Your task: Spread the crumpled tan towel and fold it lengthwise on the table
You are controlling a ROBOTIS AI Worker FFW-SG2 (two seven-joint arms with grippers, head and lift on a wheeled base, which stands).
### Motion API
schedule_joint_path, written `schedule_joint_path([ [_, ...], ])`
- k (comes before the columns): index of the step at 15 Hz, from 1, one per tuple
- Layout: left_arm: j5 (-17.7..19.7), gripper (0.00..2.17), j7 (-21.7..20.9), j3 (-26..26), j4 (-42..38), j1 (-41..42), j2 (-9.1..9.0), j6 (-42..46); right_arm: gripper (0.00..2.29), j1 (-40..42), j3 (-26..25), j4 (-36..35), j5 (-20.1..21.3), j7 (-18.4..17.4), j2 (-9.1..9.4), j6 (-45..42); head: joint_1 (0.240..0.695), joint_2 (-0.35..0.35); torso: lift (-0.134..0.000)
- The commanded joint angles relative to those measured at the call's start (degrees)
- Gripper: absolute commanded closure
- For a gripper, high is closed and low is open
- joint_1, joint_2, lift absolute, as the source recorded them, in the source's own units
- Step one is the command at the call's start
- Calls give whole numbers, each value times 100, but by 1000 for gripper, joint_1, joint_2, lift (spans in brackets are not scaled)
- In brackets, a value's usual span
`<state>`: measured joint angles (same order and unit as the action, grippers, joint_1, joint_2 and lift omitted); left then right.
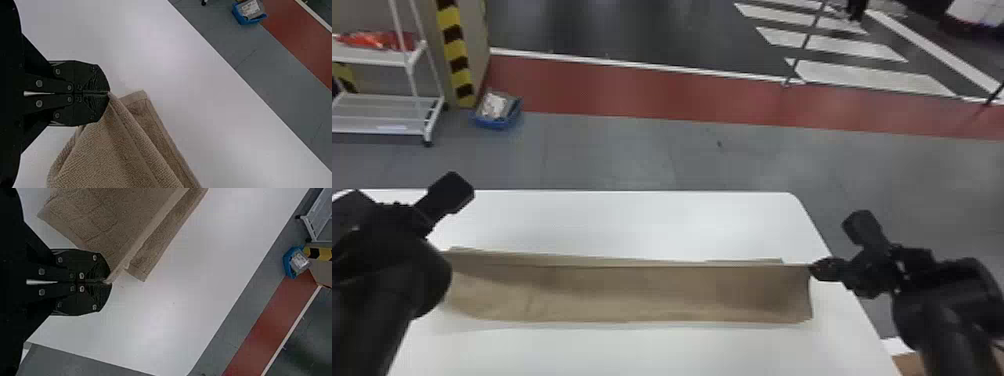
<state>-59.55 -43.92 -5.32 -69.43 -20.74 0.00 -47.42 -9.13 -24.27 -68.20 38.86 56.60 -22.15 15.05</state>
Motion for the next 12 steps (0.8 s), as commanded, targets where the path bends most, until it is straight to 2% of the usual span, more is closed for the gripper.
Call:
schedule_joint_path([
  [1, -57, 1831, 33, -101, 123, -53, -15, 0, 1831, -71, -34, 9, 7, -9, 0, 21, 695, -262, 0],
  [4, -92, 1831, 129, -233, 360, -159, -15, 0, 1831, -176, 133, 158, 86, -343, 0, 126, 695, -267, 0],
  [12, -92, 1831, 173, -251, 536, -220, -15, 18, 1828, -757, 607, 826, 192, -800, 80, 214, 695, -252, 0],
])
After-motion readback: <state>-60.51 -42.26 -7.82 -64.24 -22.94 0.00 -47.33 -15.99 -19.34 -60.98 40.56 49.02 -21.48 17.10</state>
